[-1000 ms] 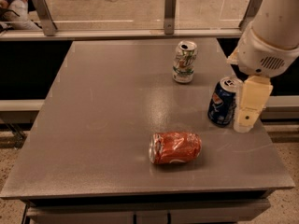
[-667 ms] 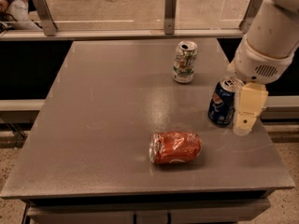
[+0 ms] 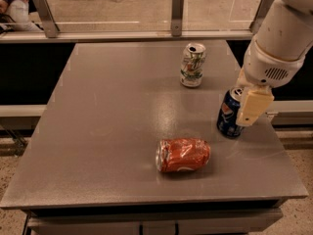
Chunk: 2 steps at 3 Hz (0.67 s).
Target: Pick pepsi can
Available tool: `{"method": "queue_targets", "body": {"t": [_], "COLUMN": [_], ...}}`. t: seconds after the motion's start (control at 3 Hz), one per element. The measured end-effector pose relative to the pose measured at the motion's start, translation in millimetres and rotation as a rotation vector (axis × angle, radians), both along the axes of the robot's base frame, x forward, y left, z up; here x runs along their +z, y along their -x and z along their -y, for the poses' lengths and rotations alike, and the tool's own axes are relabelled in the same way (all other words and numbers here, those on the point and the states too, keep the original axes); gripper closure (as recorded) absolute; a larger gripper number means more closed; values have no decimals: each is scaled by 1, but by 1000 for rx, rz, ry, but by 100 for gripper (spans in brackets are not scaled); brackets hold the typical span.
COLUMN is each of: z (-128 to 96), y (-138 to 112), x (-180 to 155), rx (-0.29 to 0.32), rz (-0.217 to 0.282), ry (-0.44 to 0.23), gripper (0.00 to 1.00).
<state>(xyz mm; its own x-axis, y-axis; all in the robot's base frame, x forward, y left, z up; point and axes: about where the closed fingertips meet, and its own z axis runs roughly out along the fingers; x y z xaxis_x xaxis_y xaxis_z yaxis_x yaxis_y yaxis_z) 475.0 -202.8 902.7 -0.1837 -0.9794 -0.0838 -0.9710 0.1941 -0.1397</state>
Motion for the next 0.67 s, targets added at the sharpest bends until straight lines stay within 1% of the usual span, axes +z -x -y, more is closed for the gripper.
{"method": "queue_targets", "body": {"t": [0.67], "z": [-2], "y": [-2], "x": [4], "rx": [6], "rz": [15], "ry": [-15], "gripper": [88]}}
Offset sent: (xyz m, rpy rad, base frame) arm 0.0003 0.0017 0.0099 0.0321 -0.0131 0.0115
